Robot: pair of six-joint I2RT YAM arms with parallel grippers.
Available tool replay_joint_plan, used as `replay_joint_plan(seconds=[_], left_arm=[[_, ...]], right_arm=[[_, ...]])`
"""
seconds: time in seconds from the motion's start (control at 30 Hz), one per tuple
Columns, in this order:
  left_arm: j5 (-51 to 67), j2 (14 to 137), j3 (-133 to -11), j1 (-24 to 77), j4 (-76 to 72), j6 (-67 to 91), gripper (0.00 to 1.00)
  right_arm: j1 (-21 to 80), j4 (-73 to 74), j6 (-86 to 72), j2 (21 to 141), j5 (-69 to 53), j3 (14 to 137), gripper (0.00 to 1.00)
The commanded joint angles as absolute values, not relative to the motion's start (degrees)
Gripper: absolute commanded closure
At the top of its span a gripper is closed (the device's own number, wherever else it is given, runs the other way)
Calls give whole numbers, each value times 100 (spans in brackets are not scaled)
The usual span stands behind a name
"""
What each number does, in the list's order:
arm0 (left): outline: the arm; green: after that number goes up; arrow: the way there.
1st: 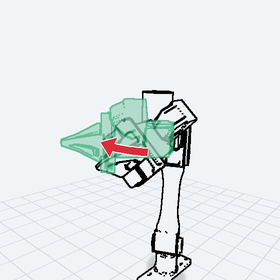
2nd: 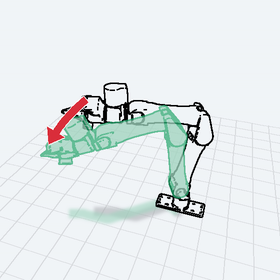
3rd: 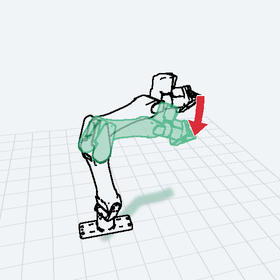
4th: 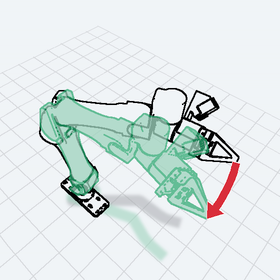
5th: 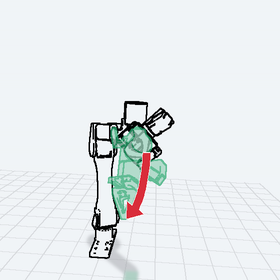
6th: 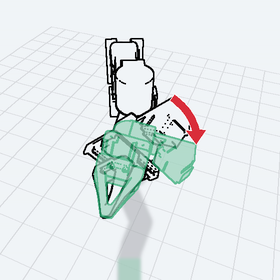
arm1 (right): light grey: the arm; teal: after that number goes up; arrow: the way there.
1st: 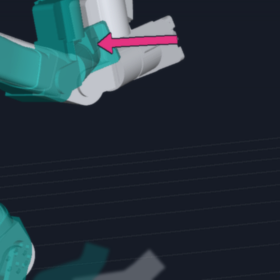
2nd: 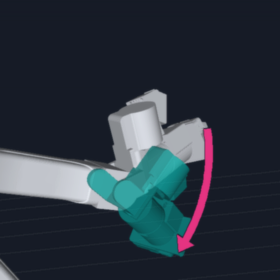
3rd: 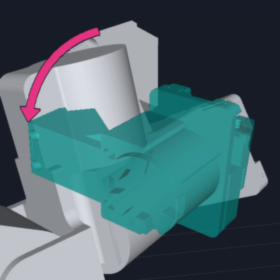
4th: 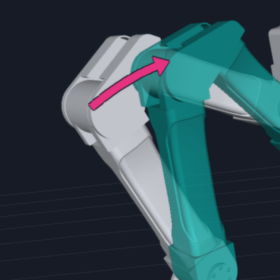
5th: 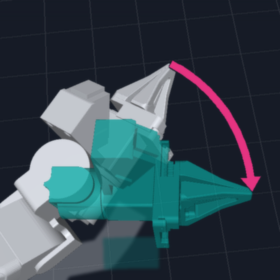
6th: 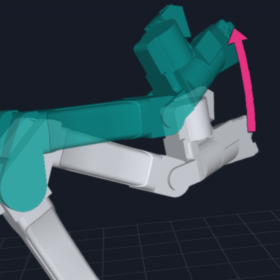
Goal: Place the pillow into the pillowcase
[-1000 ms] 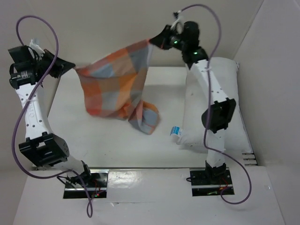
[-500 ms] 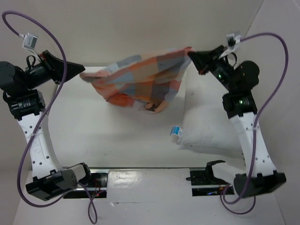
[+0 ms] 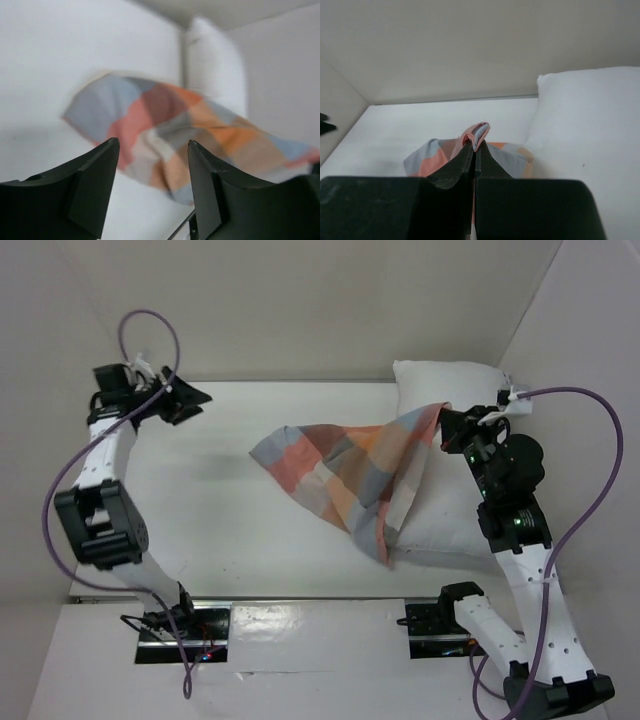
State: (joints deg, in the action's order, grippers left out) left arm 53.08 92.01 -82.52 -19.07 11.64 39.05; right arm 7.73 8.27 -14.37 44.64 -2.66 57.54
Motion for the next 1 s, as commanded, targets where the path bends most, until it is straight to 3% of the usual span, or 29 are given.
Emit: replay_joint_plan(seconds=[0.0, 0.17, 0.27, 0.57, 0.83, 0.9, 0.93, 0.97], left_arm=[[3748, 10078, -8893, -1153, 2802, 3155, 29], [2709, 11502, -9439, -178, 3155, 3155, 22], [2435, 11916, -9562, 87, 3085, 3322, 20], [133, 12498, -10318, 755, 3718, 3428, 18], [1001, 12902, -10116, 756, 3322, 3533, 22], [1335, 12955, -10116, 756, 3173, 3594, 35], [1449, 12885, -10047, 756, 3068, 3595, 46], [1711, 12833, -9994, 756, 2980, 3647, 89]], right_arm=[[738, 844, -1345, 4307, 62, 5818, 100], [738, 1046, -1459, 4429, -140, 5818, 100], [738, 1116, -1459, 4543, -141, 5932, 100], [686, 1169, -1406, 4816, -141, 6117, 100], [686, 1222, -1406, 4921, -35, 6169, 100], [686, 1222, -1406, 4922, -35, 6170, 100], [686, 1222, -1406, 4922, -35, 6170, 100], [686, 1222, -1406, 4922, -35, 6170, 100]])
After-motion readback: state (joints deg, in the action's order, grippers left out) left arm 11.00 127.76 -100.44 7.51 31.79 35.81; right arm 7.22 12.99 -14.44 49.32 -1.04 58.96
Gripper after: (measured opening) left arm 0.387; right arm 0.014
